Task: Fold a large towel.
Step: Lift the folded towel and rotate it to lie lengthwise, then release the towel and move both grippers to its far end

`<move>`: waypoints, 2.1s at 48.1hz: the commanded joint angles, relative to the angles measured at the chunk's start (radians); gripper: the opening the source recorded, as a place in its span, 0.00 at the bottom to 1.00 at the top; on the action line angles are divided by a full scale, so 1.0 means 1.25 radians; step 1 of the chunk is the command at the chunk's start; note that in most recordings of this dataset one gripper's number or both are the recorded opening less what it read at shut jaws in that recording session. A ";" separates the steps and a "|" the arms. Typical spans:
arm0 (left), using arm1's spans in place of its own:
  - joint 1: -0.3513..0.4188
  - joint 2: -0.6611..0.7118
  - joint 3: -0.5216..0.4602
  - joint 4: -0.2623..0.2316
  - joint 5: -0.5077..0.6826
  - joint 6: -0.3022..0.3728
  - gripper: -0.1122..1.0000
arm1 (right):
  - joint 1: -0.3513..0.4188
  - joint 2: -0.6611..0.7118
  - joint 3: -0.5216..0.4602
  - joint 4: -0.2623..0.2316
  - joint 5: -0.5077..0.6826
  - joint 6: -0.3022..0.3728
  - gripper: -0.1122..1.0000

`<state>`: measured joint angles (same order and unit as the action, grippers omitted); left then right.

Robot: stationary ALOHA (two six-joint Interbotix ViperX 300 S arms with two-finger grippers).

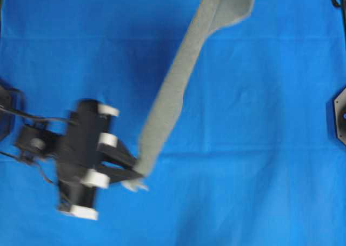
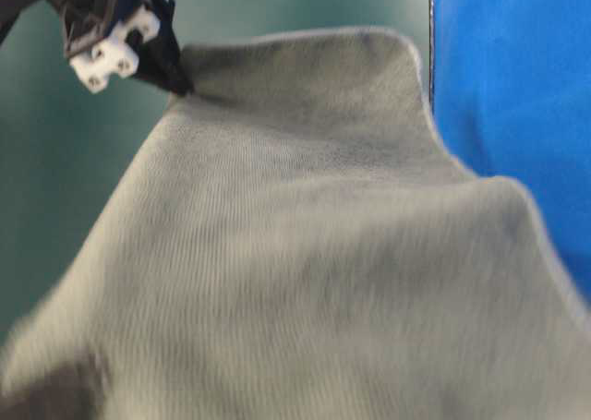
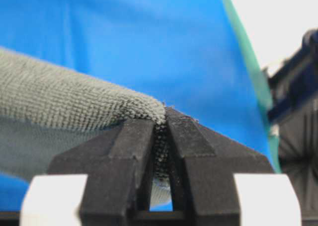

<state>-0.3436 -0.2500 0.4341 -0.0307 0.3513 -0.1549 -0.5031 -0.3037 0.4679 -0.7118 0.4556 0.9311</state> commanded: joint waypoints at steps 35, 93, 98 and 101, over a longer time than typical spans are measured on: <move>-0.081 0.450 -0.551 0.001 0.001 0.011 0.13 | 0.025 -0.270 0.156 0.005 0.211 0.000 0.13; 0.004 0.194 0.172 0.002 -0.310 -0.339 0.15 | 0.053 0.322 -0.047 -0.038 -0.091 -0.085 0.14; 0.005 0.194 0.167 0.002 -0.312 -0.320 0.31 | 0.055 0.319 -0.040 -0.045 -0.112 -0.102 0.17; 0.006 0.195 0.166 0.002 -0.308 -0.313 0.47 | 0.059 0.317 -0.034 -0.058 -0.129 -0.129 0.34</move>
<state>-0.3405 0.0031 0.6627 -0.0307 -0.0291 -0.5538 -0.4341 0.1135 0.4295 -0.7655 0.3221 0.7946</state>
